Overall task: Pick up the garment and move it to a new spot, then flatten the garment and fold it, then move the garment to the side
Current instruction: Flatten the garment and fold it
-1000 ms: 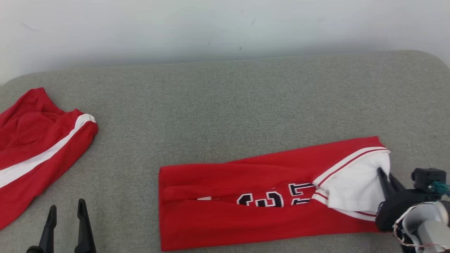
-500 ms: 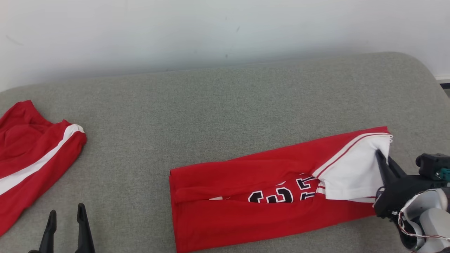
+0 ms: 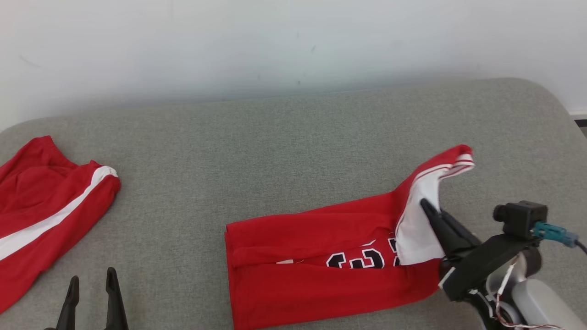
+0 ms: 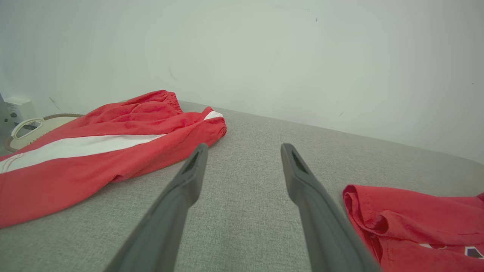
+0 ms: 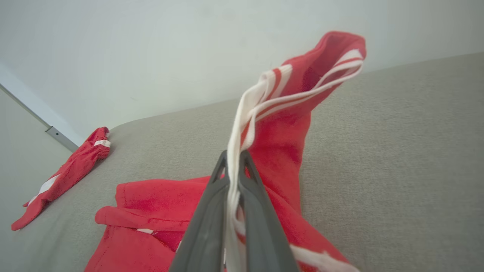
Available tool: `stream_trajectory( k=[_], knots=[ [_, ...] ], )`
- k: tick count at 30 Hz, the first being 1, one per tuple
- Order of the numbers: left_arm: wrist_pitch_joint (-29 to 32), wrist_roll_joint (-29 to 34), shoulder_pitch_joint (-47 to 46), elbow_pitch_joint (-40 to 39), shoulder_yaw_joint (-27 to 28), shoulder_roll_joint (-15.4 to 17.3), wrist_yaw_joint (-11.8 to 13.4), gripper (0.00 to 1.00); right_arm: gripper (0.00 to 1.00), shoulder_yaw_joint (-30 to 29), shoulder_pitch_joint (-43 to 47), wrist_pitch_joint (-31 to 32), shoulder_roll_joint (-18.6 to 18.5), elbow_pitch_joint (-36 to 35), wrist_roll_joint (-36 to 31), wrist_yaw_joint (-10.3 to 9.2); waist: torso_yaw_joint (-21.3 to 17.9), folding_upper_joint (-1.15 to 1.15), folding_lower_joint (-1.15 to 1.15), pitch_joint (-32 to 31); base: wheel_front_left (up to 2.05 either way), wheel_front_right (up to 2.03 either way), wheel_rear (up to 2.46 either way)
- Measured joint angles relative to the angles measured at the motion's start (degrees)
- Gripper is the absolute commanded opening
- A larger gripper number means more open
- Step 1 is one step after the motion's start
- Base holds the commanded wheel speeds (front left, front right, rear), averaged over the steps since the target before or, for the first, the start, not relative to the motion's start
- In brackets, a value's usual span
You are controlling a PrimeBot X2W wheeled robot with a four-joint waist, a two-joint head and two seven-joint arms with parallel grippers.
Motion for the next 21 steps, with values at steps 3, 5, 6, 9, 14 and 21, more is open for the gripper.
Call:
stream_trajectory(
  k=[3,5,6,9,14,21],
  knots=[
    [0.0,0.0,0.15,0.12,-0.03,0.0,-0.03,1.0,0.0,2.15,-0.02,0.32,0.9,-1.44,1.42,0.0,0.43,0.0,0.0,-0.12,0.0,0.0,0.0],
    [0.0,0.0,0.15,0.16,-0.21,0.0,-0.03,1.0,0.0,3.72,-0.22,0.33,1.64,-1.76,1.78,0.0,0.73,0.0,0.0,-0.15,0.0,0.0,0.0],
    [0.0,0.01,0.15,0.18,-0.34,0.0,-0.03,1.0,0.0,4.48,-0.39,0.31,2.21,-1.77,2.02,-0.01,0.89,0.0,0.0,-0.14,0.0,0.0,0.0],
    [0.0,0.01,0.08,0.32,-0.76,0.0,-0.04,1.0,0.0,7.34,-1.57,0.22,3.74,-1.6,2.23,-0.01,1.48,0.0,0.0,-0.08,0.0,0.0,0.0],
    [0.0,0.52,-0.52,0.68,-0.93,-0.01,-0.38,1.0,0.0,11.39,-4.1,-0.57,6.04,0.38,2.11,-0.01,2.57,0.0,0.0,0.11,0.0,0.0,0.0],
    [0.0,1.56,-1.09,0.87,-0.47,-0.01,-0.52,1.0,0.0,16.04,-7.73,-2.21,9.62,4.38,1.74,-0.02,4.12,0.0,0.0,0.45,0.0,0.0,0.0]
  ],
)
